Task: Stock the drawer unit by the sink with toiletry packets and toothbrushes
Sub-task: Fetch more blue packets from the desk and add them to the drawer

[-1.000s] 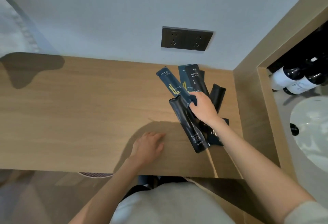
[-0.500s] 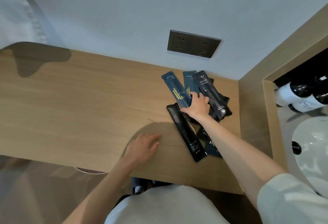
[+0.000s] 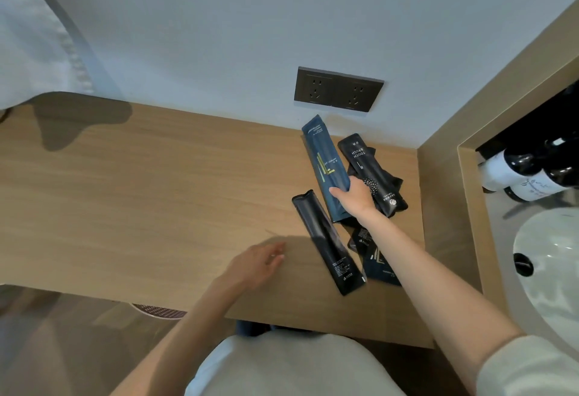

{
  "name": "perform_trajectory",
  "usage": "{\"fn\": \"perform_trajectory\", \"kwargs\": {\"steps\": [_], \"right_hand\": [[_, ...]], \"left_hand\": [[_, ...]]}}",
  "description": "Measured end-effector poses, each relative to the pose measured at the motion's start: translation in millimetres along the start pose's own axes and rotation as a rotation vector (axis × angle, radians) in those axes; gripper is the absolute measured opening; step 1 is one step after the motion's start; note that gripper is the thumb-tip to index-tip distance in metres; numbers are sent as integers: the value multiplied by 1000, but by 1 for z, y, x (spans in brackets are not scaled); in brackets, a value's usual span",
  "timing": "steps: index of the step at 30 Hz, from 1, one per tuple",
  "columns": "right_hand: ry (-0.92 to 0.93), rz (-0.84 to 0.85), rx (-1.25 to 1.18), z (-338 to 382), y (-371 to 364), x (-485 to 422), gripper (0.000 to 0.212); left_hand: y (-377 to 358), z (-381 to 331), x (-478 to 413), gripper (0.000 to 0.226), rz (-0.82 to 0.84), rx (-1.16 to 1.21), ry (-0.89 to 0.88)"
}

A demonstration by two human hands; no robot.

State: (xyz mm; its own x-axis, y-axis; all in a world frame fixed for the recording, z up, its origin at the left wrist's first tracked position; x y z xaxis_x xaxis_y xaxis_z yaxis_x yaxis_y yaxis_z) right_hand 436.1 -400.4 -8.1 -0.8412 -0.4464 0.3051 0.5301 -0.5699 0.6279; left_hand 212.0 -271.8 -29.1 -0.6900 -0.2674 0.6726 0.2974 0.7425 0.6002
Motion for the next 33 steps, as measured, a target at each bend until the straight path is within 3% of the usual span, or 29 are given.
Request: {"fn": "perform_trajectory", "kwargs": {"steps": [3, 6, 11, 16, 24, 29, 33], "right_hand": [[77, -43, -159, 19, 22, 24, 34], [162, -39, -278, 41, 42, 60, 35], [224, 9, -359, 61, 46, 113, 32], [211, 110, -303, 70, 34, 139, 34], [238, 222, -97, 71, 24, 150, 41], [100, 97, -56, 30, 43, 132, 49], [-132, 3, 175, -47, 55, 118, 65]], "left_hand": [[9, -9, 5, 55, -21, 136, 12], [27, -29, 12, 64, -30, 554, 23], [61, -82, 33, 52, 104, 1085, -1], [78, -104, 37, 31, 91, 1200, -102], [79, -92, 33, 38, -15, 1244, -72], [92, -80, 31, 43, -99, 1199, -46], [98, -75, 35, 44, -144, 1166, -61]]}}
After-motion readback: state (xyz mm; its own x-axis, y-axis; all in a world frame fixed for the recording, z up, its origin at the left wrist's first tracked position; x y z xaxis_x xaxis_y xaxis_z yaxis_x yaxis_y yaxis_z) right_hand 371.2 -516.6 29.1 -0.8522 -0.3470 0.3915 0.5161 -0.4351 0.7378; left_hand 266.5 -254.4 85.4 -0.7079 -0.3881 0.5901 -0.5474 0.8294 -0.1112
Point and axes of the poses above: each hand's wrist, its own x-axis away from the middle knuckle, its own y-axis out of the back of the hand, z = x × y, the point moved 4 cm from there along -x, towards the middle knuckle, and after that the axes turned 11 degrees about y, right-handed, at the moved point
